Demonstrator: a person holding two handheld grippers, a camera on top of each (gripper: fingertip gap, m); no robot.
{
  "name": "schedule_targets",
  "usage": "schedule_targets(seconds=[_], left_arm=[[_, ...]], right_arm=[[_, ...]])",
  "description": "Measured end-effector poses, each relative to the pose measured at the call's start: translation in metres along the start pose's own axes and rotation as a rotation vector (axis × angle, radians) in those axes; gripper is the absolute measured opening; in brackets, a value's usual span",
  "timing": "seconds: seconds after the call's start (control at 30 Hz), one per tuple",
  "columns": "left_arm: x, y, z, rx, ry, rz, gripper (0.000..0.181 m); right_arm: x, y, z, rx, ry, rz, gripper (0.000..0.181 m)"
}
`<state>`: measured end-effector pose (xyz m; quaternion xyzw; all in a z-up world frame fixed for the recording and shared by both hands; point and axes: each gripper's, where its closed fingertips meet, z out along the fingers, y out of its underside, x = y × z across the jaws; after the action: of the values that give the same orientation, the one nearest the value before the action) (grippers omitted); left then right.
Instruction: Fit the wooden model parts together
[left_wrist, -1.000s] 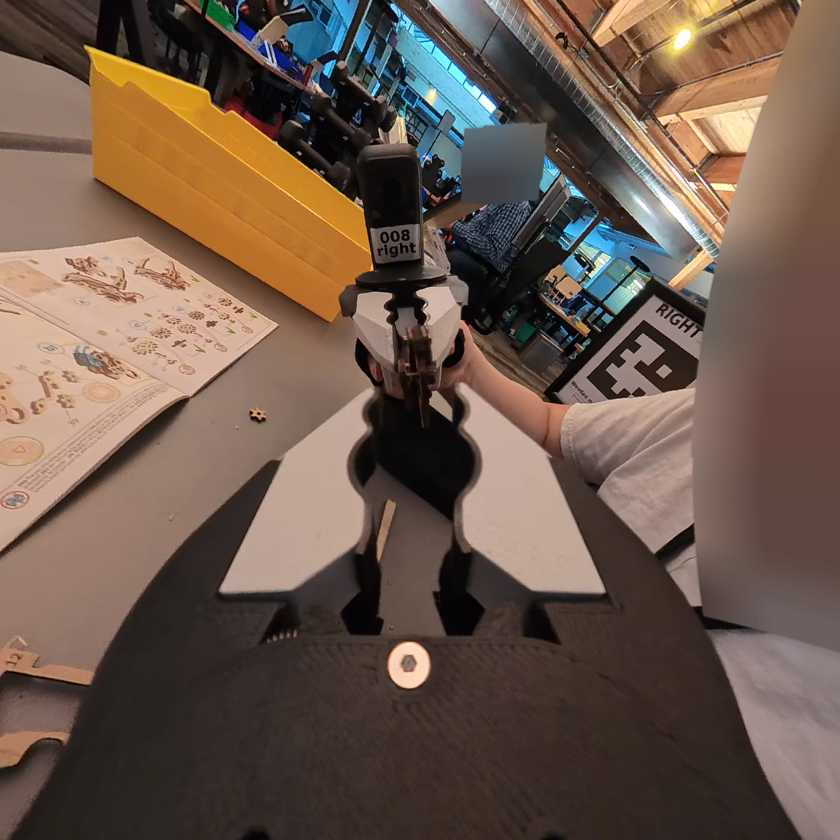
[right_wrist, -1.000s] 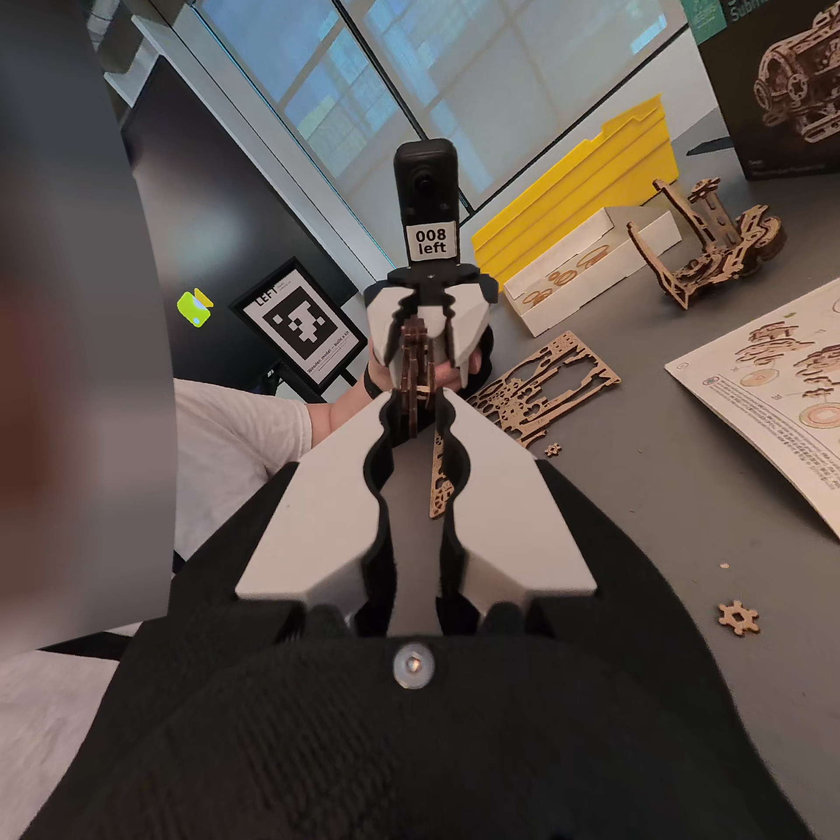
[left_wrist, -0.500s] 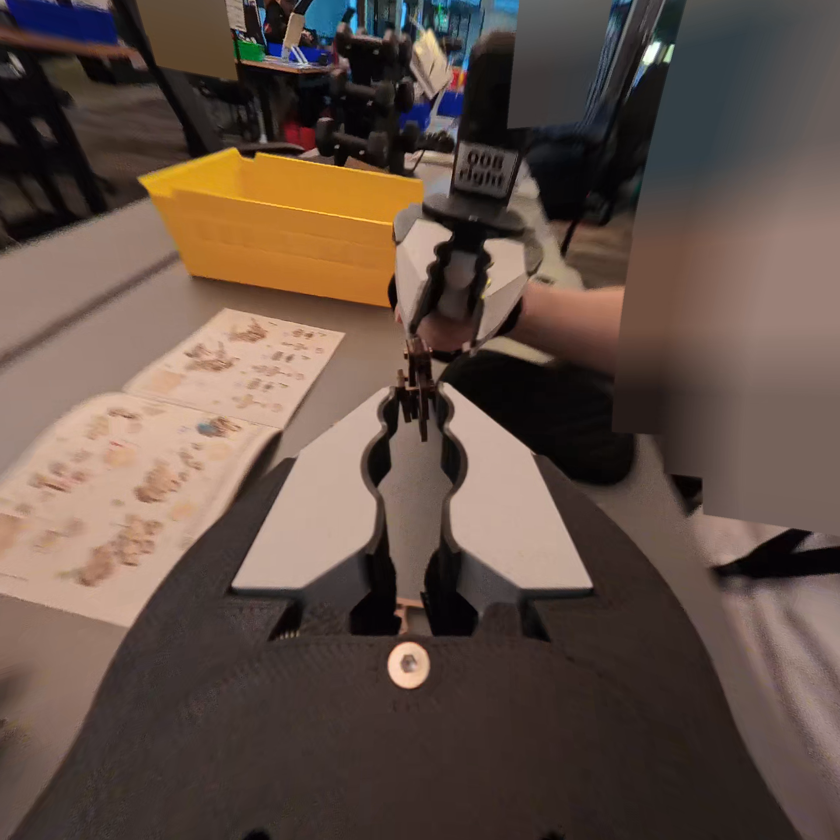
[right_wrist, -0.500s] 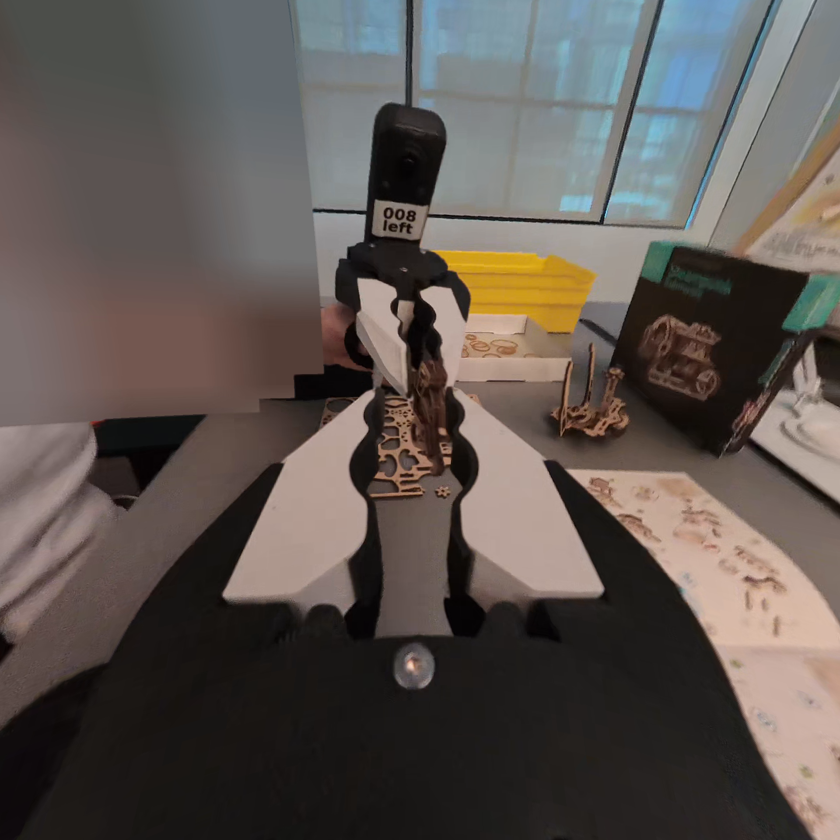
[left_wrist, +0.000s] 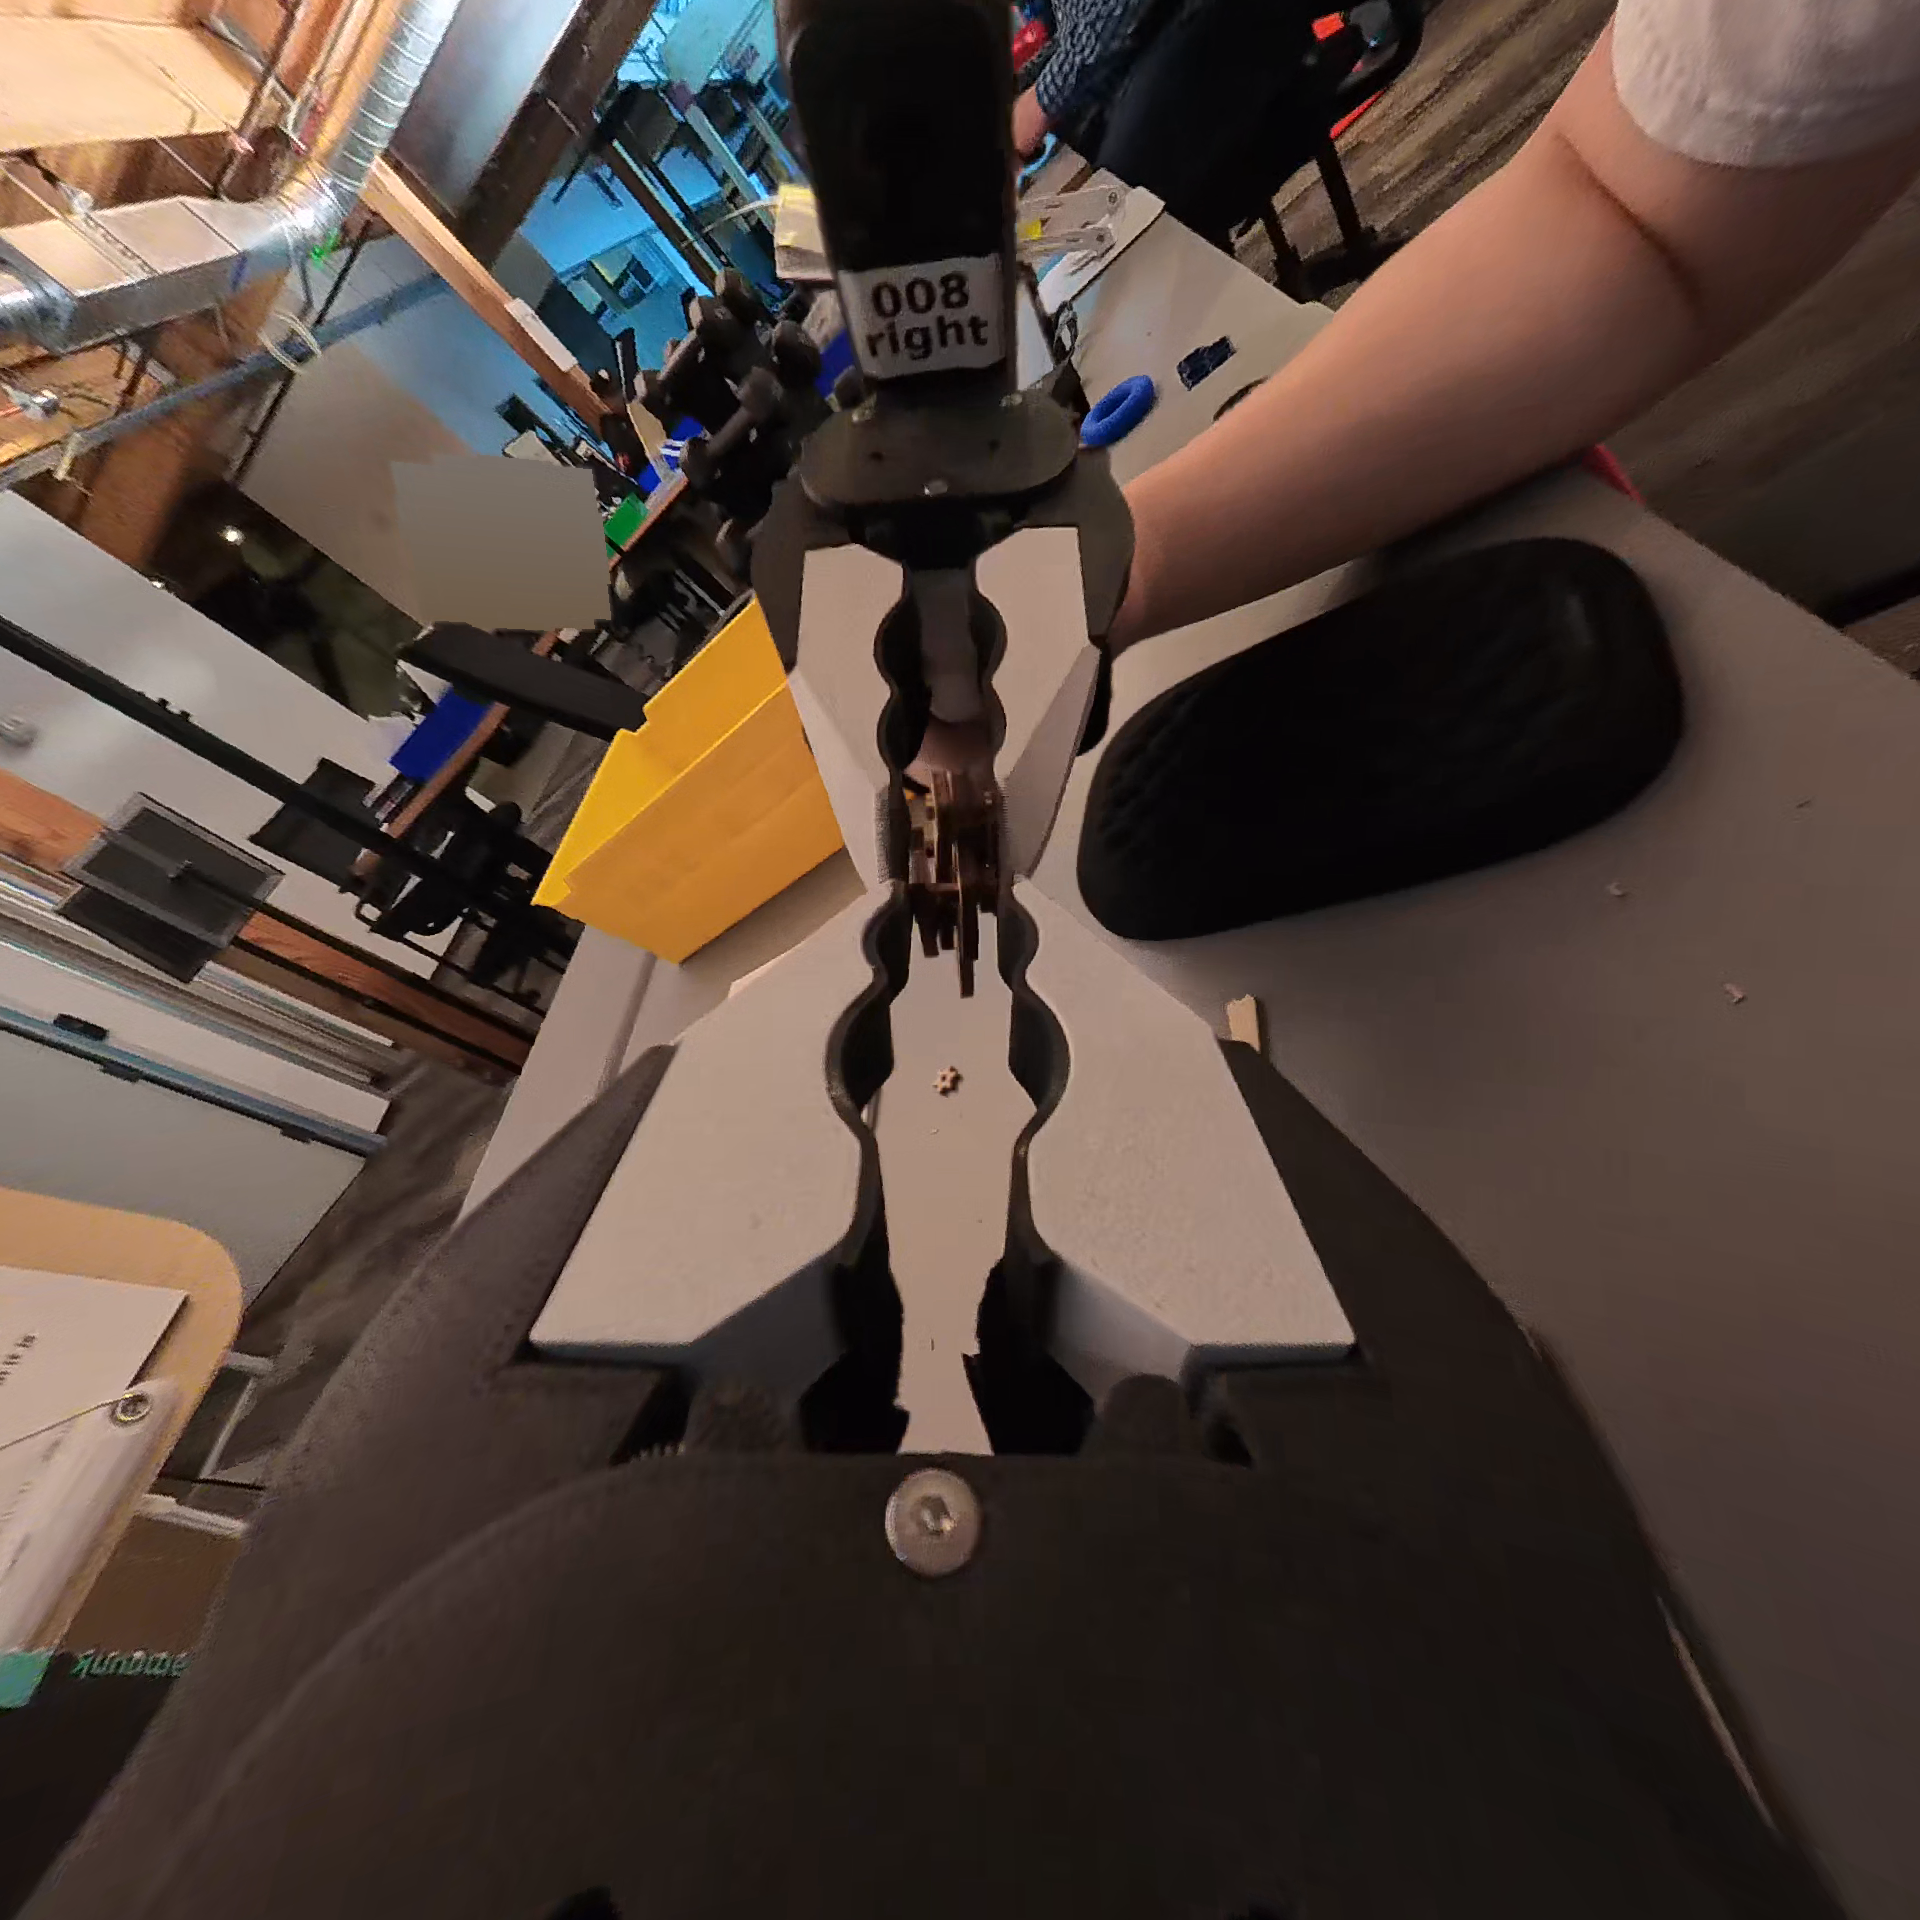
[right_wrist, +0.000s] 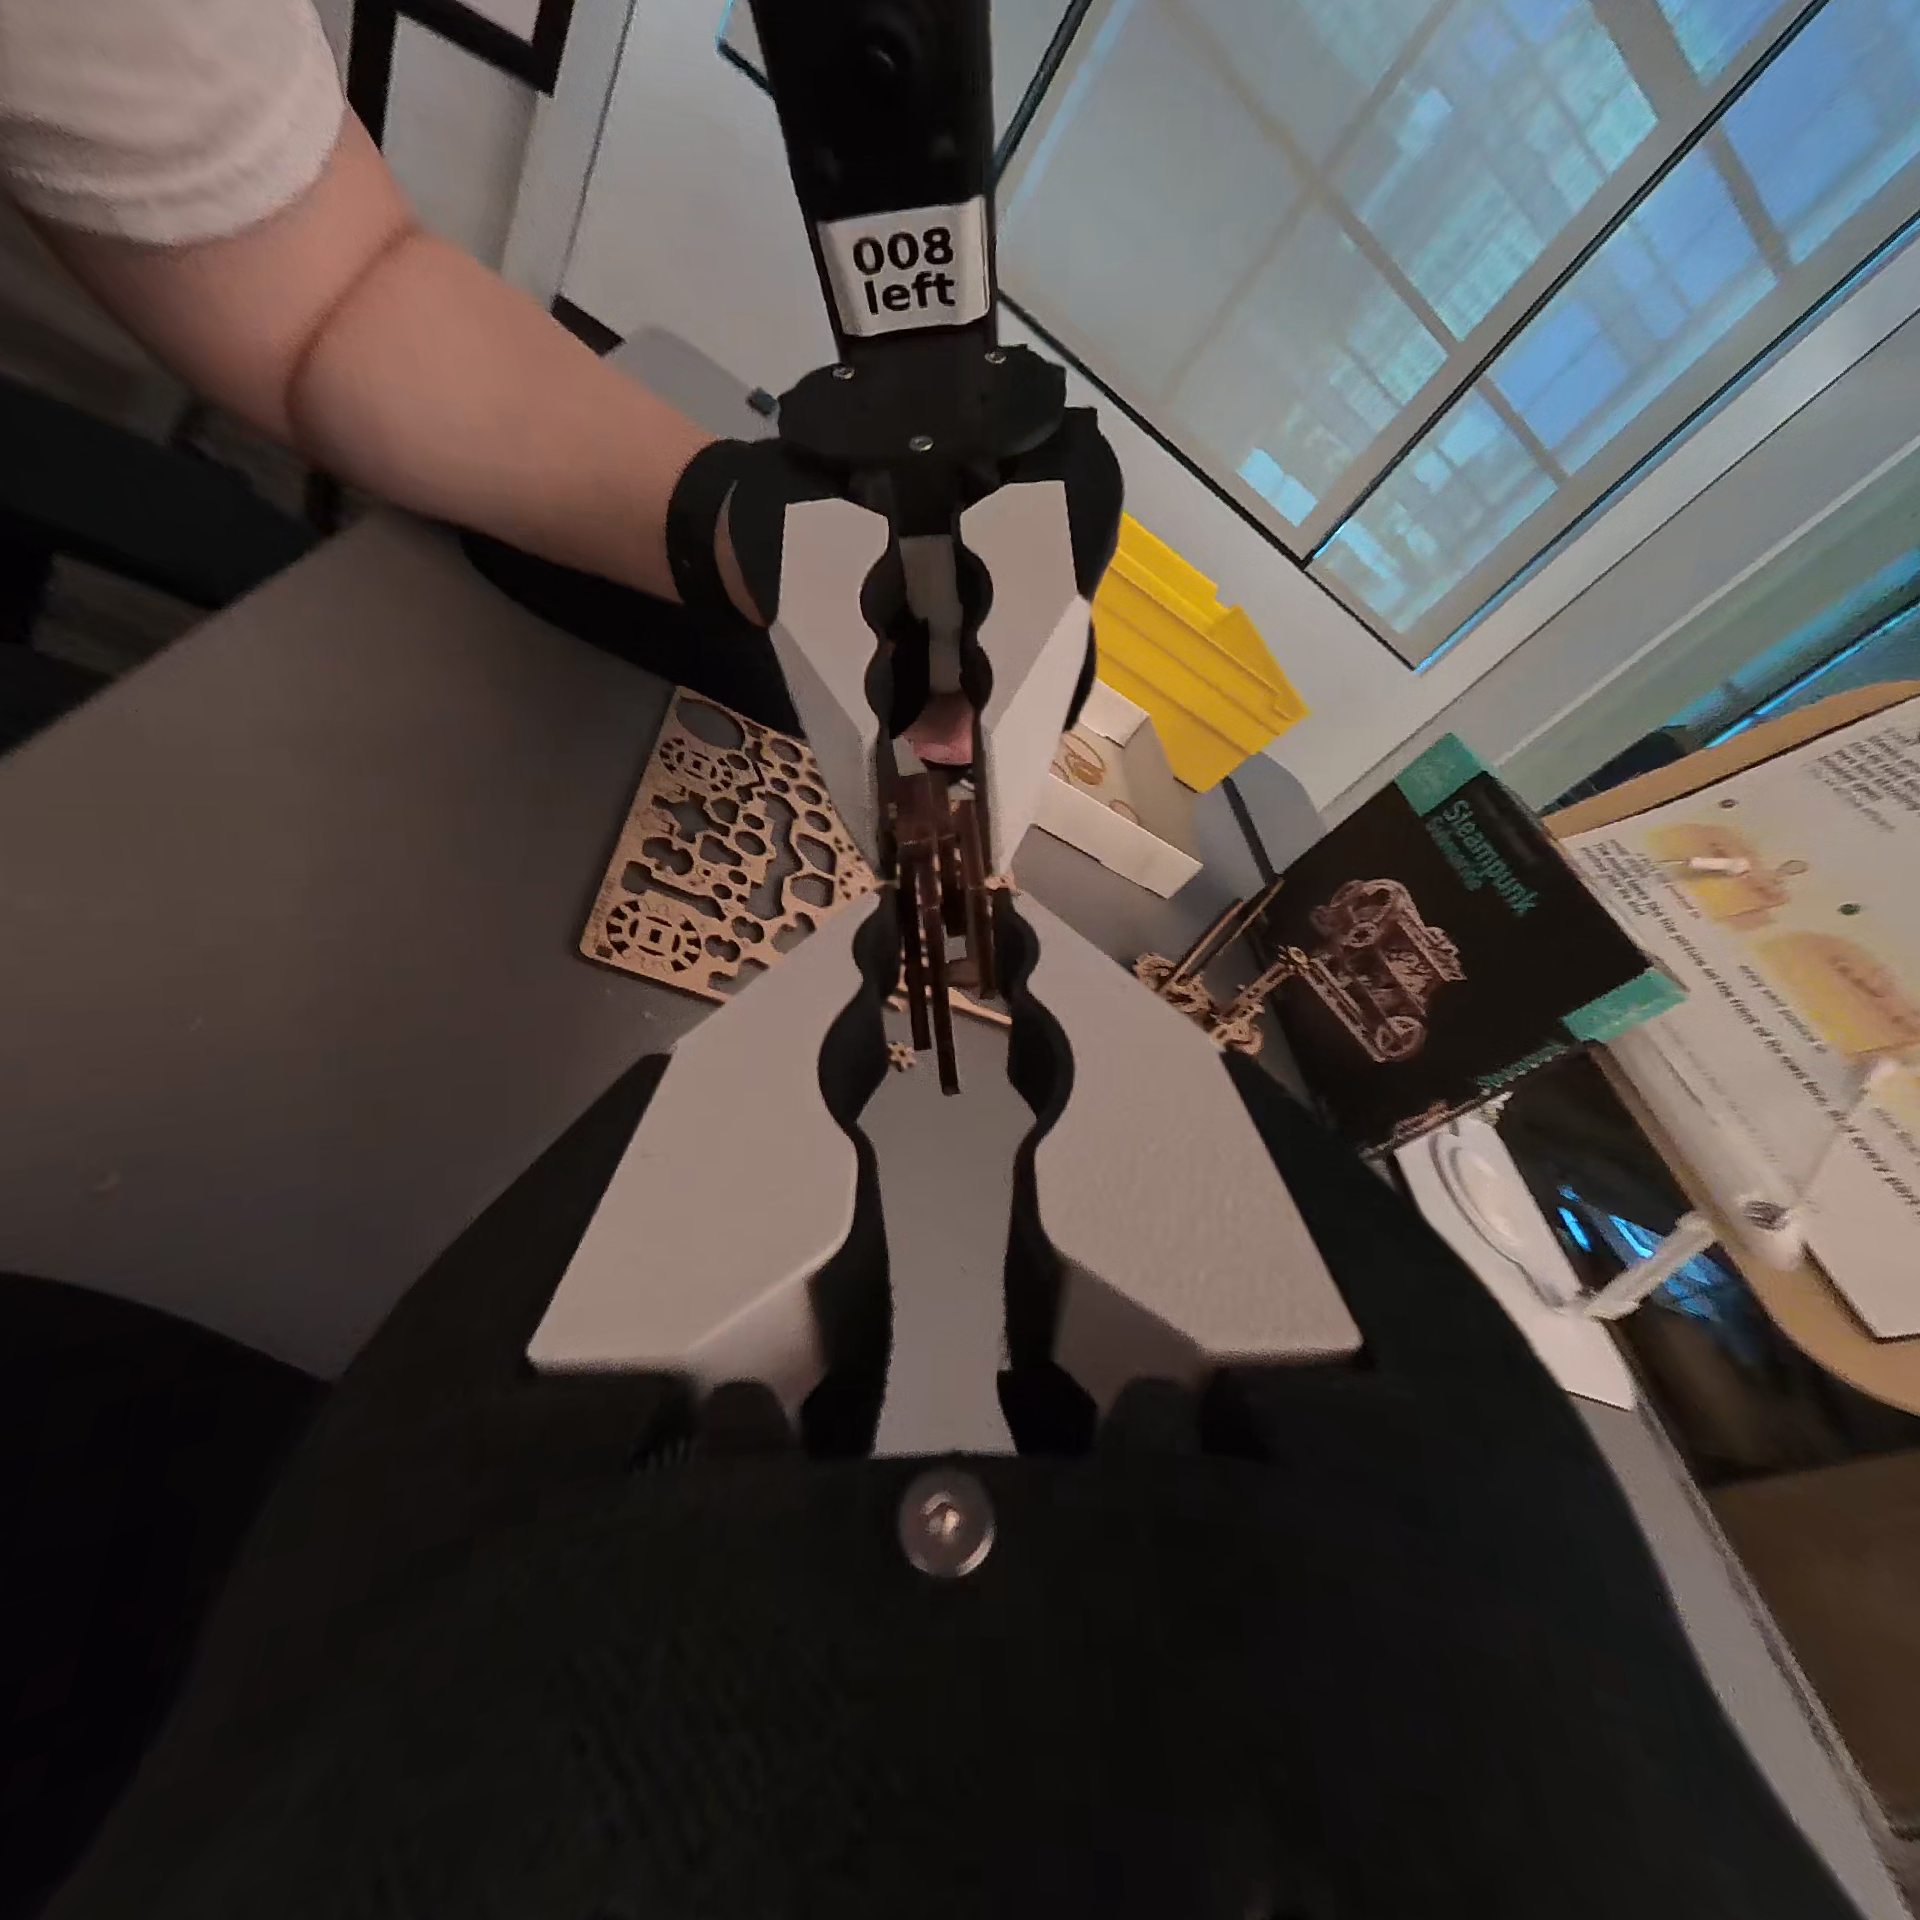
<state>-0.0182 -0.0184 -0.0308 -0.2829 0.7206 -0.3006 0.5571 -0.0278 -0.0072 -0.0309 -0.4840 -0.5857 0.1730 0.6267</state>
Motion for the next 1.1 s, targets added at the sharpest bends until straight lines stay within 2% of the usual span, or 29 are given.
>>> schedule_targets(seconds=[0.23, 0.47, 0.8, 1.1], left_arm=[[-0.005, 0.005, -0.001, -0.04, -0.134, 0.165, 0.014], [-0.005, 0.007, -0.001, -0.05, -0.132, 0.149, 0.014], [-0.005, 0.002, -0.005, 0.007, -0.094, 0.091, 0.014], [-0.007, 0.0, -0.006, 0.034, -0.047, -0.08, 0.014]], right_arm=[[0.003, 0.002, -0.001, -0.075, 0.054, -0.116, 0.013], [0.002, 0.004, -0.001, -0.09, 0.055, -0.117, 0.013], [0.0, -0.006, -0.003, -0.038, 0.054, -0.12, 0.013], [0.004, -0.014, -0.007, 0.02, 0.044, -0.034, 0.013]])
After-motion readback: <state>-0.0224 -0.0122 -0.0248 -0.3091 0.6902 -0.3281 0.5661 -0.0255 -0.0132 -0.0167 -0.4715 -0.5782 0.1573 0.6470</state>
